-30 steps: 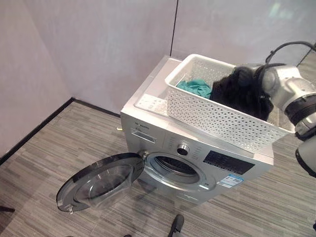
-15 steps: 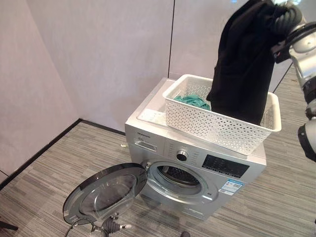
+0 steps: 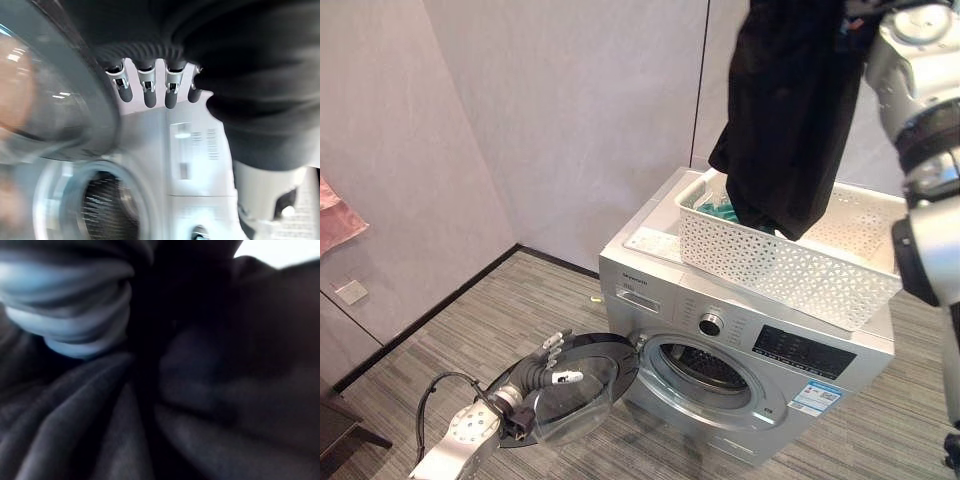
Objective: Grab the laundry basket,head to the washer,open it,put in the laundry and shut it.
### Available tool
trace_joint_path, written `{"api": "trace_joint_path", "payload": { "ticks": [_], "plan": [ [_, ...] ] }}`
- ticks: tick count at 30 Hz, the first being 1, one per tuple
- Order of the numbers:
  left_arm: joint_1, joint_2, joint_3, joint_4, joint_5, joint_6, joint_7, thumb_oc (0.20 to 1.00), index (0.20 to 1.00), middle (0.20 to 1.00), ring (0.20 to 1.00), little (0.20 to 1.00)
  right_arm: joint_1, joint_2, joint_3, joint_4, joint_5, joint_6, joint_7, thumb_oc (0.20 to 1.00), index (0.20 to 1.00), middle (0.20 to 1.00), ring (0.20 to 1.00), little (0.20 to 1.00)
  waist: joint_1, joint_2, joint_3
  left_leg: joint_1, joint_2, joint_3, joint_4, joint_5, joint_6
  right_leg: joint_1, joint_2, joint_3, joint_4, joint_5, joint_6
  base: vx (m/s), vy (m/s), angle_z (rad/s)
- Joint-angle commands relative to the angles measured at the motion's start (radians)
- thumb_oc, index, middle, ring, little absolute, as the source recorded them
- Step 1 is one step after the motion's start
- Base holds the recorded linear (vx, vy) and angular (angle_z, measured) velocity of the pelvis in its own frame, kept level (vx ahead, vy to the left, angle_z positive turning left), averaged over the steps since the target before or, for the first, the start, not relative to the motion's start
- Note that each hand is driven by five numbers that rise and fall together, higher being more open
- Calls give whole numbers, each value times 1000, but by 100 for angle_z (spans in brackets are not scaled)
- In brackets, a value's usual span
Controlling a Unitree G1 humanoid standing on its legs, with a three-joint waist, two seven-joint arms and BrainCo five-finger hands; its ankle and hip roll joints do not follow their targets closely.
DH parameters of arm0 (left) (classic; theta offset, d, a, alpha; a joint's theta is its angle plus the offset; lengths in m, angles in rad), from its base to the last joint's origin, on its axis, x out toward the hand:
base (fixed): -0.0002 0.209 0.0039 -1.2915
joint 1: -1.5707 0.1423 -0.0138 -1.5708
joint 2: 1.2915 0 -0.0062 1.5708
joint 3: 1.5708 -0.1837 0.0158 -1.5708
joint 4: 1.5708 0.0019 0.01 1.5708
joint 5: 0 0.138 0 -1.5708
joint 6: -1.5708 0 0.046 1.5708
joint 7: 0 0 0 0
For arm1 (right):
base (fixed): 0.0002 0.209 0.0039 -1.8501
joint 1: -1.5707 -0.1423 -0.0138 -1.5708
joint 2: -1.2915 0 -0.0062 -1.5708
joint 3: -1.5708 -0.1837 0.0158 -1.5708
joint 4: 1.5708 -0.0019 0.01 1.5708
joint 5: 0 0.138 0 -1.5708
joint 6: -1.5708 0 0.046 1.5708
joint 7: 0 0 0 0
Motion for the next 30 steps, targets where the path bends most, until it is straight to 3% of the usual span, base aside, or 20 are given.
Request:
{"api": "trace_joint_path", "payload": {
  "ticks": [1,10,15,25,30],
  "plan": [
    [-31,93,2,-101,-90,-37,-18,1000,1000,1000,1000,1000,-234,-2,63,13,59,-125,-62,200,200,200,200,200,22,-79,-9,-11,-45,-9,7,51,24,84,-45,40,-2,-1,110,8,-12,29],
    [-202,124,-66,-225,-166,-63,-4,1000,1000,1000,1000,1000,-334,82,122,-12,104,-175,-122,200,200,200,200,200,52,-120,-35,-29,-45,-56,7,61,14,105,-48,-4,-2,-12,110,8,-12,22],
    [-321,46,-81,-184,-167,-92,50,1000,1000,1000,1000,1000,-334,104,153,-12,117,-177,-119,200,200,200,200,200,44,-144,-44,-31,-43,-65,7,63,11,115,-41,-12,-2,-17,104,-3,-3,2],
    [-421,-20,-67,-168,-170,-143,131,1000,1000,1000,1000,1000,-143,199,72,-98,183,-196,-90,200,200,200,200,200,22,-139,-30,-14,-36,-42,7,53,17,120,-28,18,-2,-26,88,-7,1,-4],
    [-483,-58,-47,-187,-186,-174,193,1000,1000,1000,1000,1000,-29,259,13,-197,236,-194,-83,200,200,200,200,200,-10,-131,-19,-10,-35,-25,7,43,18,114,-25,38,-2,-27,81,-21,1,-11]
  ]
}}
